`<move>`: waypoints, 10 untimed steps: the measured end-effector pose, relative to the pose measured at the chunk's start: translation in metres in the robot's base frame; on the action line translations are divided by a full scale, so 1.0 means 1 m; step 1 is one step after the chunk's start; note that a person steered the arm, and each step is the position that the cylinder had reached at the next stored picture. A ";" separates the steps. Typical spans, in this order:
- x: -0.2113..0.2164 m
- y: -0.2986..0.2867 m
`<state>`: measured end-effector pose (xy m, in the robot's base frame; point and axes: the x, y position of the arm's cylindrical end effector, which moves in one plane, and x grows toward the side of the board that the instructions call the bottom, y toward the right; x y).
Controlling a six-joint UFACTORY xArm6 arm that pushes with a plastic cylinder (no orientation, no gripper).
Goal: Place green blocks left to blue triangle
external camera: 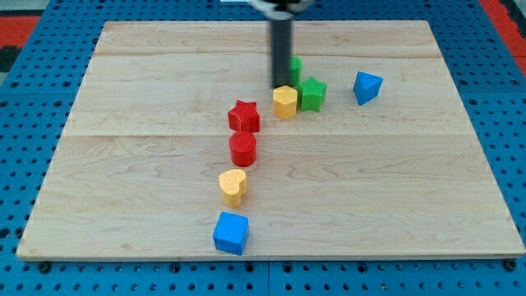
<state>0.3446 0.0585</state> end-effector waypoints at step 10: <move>-0.014 -0.009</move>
